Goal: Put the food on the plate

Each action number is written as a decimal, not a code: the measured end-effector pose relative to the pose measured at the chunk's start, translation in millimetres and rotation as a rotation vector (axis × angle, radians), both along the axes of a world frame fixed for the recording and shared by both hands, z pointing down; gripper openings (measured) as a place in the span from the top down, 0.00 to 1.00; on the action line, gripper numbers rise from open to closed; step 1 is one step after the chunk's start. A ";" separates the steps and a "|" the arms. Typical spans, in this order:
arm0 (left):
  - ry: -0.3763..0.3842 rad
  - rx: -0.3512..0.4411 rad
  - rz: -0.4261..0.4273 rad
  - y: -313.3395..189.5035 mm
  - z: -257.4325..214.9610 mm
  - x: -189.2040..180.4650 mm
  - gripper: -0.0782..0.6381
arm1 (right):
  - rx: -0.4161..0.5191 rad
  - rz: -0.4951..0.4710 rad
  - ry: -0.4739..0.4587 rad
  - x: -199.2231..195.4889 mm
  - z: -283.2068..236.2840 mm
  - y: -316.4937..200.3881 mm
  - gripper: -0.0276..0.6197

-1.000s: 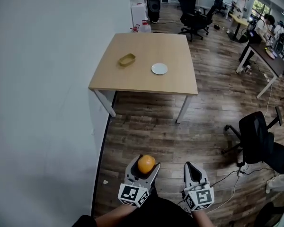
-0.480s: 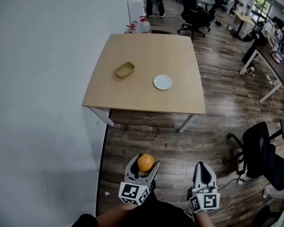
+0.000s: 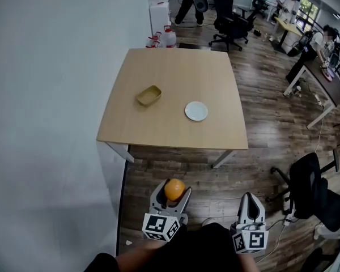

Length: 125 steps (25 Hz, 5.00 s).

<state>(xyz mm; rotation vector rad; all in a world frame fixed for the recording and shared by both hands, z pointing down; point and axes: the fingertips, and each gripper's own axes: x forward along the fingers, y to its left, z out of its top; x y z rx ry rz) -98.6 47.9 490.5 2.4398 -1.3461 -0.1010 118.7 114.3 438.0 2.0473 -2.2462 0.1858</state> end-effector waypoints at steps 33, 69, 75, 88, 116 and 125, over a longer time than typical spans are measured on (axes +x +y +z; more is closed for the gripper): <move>-0.116 -0.026 -0.064 -321.7 50.1 75.0 0.44 | -0.033 -0.271 -0.013 32.4 32.4 -364.4 0.86; -0.647 -0.518 0.149 -460.7 324.9 144.6 0.44 | -0.299 -0.328 -0.224 80.2 117.5 -480.6 0.86; -0.659 -0.516 0.138 -465.0 331.2 145.2 0.44 | -0.283 -0.288 -0.243 97.2 114.4 -485.4 0.86; -0.609 -0.494 0.094 -458.5 312.7 142.8 0.44 | -0.300 -0.268 -0.246 110.4 118.1 -470.5 0.86; -0.468 -0.404 0.057 -422.4 271.5 93.7 0.43 | -0.179 -0.217 -0.208 79.4 65.7 -435.5 0.86; -0.243 -0.387 -0.013 -364.5 198.0 73.0 0.44 | -0.195 -0.249 -0.098 42.7 65.7 -374.0 0.86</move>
